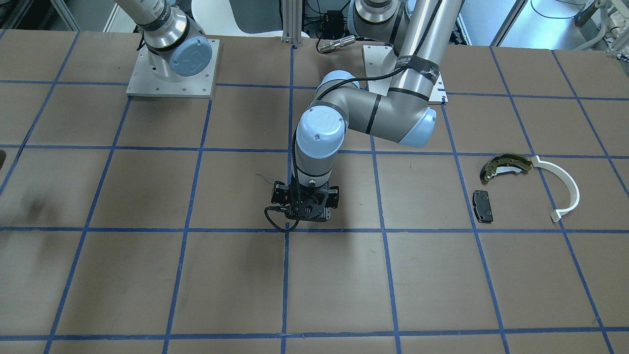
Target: Place bearing gear from tray to pile
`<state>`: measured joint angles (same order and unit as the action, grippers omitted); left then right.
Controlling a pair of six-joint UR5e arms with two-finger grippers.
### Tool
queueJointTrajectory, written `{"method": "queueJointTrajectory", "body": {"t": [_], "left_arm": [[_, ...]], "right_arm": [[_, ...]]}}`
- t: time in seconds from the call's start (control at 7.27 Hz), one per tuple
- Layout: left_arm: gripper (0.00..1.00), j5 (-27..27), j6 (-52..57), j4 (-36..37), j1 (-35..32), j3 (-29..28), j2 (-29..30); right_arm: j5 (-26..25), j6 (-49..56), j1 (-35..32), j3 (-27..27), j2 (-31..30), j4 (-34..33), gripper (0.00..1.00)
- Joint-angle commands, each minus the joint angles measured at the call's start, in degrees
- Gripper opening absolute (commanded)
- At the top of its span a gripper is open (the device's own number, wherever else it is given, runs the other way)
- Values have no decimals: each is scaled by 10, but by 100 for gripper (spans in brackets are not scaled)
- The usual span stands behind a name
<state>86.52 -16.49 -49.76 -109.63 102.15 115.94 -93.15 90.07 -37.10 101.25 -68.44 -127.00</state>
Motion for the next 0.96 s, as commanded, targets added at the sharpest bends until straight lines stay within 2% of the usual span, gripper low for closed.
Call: {"method": "queueJointTrajectory", "body": {"t": [0.0, 0.14, 0.28, 0.41, 0.69, 0.83], "left_arm": [[94, 0, -6, 2, -14, 2, 16], [88, -1, -6, 2, -15, 3, 20], [78, -1, -6, 1, -17, 3, 22], [59, 0, -5, 0, -20, 4, 21], [59, 0, -5, -4, -20, 5, 21], [56, 0, -4, -7, -20, 6, 21]], "right_arm": [[0, 72, 42, -19, 57, -32, 95], [4, 81, 48, -21, 76, -33, 89], [5, 79, 48, -23, 80, -33, 82], [7, 79, 48, -19, 80, -33, 76], [2, 83, 48, -18, 80, -33, 56], [3, 84, 48, -18, 81, -34, 55]]}}
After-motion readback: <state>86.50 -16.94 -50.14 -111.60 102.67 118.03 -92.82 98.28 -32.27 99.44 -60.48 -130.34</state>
